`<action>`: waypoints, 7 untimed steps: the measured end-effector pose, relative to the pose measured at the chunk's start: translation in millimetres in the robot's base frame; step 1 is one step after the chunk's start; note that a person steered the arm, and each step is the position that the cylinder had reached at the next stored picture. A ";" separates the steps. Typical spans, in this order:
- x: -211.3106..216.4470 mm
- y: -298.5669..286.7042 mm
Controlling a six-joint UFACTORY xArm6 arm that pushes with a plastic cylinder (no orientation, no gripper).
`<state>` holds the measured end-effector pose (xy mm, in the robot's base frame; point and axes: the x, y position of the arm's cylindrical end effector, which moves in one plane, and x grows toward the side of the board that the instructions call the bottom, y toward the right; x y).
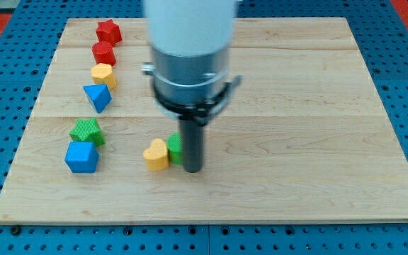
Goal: Place the heart to the bottom of the cube
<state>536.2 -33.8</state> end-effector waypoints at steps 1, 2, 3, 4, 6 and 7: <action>-25.6 19.9; -39.9 -19.8; -35.4 -42.5; -30.5 -58.3; -9.9 -70.0; -2.4 -40.8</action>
<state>533.8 -74.5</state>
